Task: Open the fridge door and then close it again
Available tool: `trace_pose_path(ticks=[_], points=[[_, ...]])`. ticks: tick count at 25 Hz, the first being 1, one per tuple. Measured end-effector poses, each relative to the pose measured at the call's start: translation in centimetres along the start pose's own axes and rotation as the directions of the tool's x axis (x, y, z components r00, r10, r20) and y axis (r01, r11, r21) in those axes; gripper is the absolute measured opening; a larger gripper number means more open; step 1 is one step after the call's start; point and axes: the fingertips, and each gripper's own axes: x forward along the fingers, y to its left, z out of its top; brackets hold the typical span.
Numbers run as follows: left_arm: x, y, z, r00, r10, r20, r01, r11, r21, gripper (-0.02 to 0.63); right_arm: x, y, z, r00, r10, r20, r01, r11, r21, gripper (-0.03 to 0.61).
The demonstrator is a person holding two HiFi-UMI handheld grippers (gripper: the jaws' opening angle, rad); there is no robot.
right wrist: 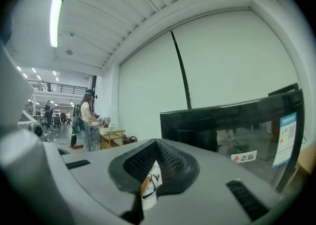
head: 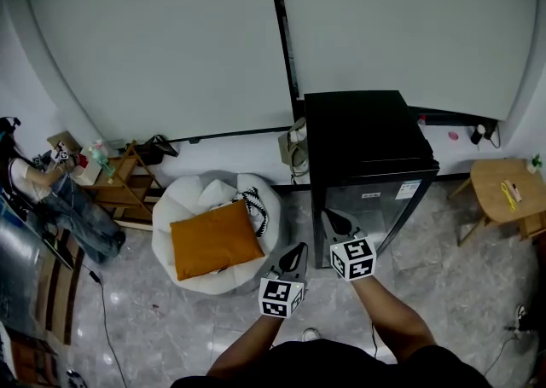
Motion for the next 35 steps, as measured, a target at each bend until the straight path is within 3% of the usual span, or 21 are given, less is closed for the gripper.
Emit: trace_pose_path(ticks=[4,18,35], points=[[-0.3,-1.1,0.0,1.000,0.005,0.003,-0.004,1.000,-0.013,0.021,-4.0,0.1,0.4,1.000,-0.018,0.026,0.019,0.998,-0.054,0.018],[-1.1,-9.3,1.5,0.997,-0.058,0.053,0.060,0.998,-0.033,0.021,-17.7,-3.1,0.9,0.986,-0.146,0.077,0.150,0.988,-0.043,0.017],[-4.3,-14.0,1.4,0.998,-0.030,0.046,0.032,0.999,-0.028,0.021,-25.9,-4.5,-0.3,0.984,-0.176,0.026,0.178,0.980,-0.088,0.017]])
